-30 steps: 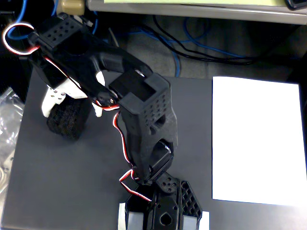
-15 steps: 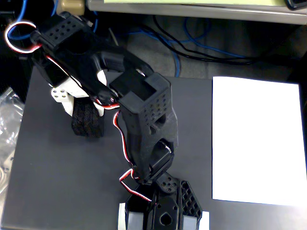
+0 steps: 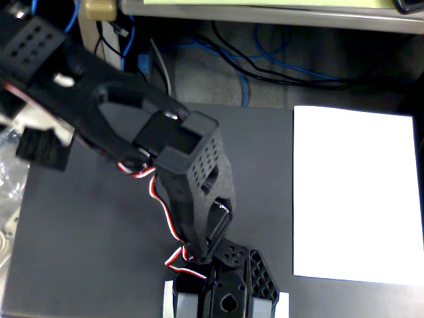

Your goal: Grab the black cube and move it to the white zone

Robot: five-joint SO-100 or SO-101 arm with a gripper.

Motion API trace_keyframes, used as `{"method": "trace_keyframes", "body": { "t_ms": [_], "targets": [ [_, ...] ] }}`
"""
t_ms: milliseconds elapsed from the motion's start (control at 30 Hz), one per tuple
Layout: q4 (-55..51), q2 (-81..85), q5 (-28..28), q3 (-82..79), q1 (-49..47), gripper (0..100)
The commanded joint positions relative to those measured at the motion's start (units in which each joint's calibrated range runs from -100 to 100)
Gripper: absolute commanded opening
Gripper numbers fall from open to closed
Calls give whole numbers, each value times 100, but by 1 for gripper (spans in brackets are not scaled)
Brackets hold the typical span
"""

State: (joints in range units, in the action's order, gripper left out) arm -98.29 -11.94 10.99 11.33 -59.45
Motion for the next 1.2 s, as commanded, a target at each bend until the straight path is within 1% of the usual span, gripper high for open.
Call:
{"method": "trace_keyframes", "body": {
  "t_ms": [0,167,300,433,567,667,733,800,900,967,1067,1167],
  "targets": [
    [-120,644,-235,517,809,1],
    [-120,3080,-219,281,2722,1],
    [-111,4231,-208,-236,4393,1],
    [-103,4399,-193,-218,5688,1],
    [-103,4399,148,-172,7373,1],
    [-85,4390,305,-227,8204,1],
    [-85,4382,394,-236,8506,1],
    [-85,4180,394,-245,8550,1],
    [369,2761,389,-182,8558,1],
    [386,2064,394,-145,8565,1],
    [-154,1896,394,-245,8572,1],
    [-128,1845,399,-725,8565,1]
  ]
}}
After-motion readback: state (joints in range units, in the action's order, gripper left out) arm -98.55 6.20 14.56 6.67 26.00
